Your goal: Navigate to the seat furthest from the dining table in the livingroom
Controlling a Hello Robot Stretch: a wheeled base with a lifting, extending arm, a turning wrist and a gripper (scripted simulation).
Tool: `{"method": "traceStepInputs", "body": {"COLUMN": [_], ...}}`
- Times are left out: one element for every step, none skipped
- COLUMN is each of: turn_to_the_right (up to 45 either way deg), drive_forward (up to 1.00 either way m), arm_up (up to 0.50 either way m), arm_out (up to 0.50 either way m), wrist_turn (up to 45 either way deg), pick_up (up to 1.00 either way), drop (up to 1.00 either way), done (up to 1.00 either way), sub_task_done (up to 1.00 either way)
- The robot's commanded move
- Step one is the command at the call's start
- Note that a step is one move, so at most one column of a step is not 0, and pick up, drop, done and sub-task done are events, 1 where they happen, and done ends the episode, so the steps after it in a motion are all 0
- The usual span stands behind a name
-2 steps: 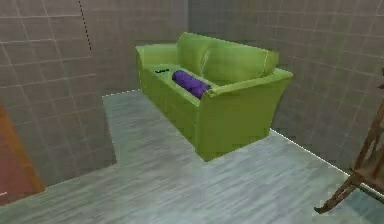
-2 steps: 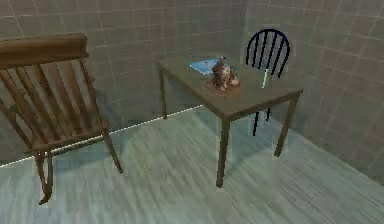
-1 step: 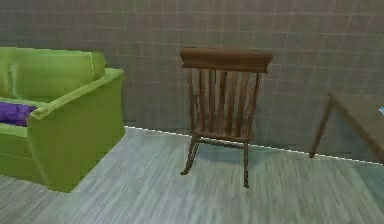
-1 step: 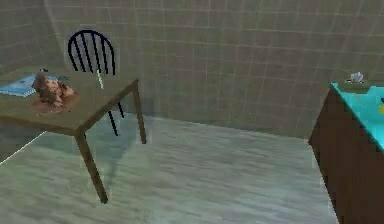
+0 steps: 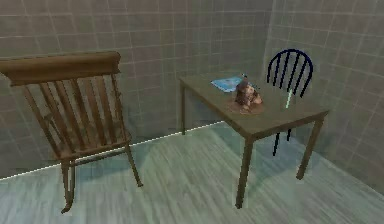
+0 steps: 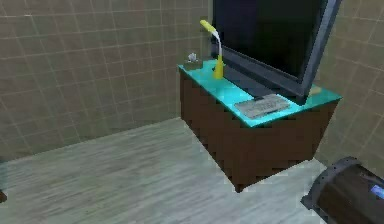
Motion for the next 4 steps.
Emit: {"method": "traceStepInputs", "body": {"turn_to_the_right": [0.0,45.0,21.0,0.0], "drive_forward": [0.3,0.0,0.0,1.0], "arm_up": [0.0,0.0,0.0,0.0], "arm_out": [0.0,0.0,0.0,0.0], "wrist_turn": [0.0,0.0,0.0,0.0], "pick_up": [0.0,0.0,0.0,0.0], "drop": [0.0,0.0,0.0,0.0], "done": [0.0,0.0,0.0,0.0], "sub_task_done": [0.0,0.0,0.0,0.0]}}
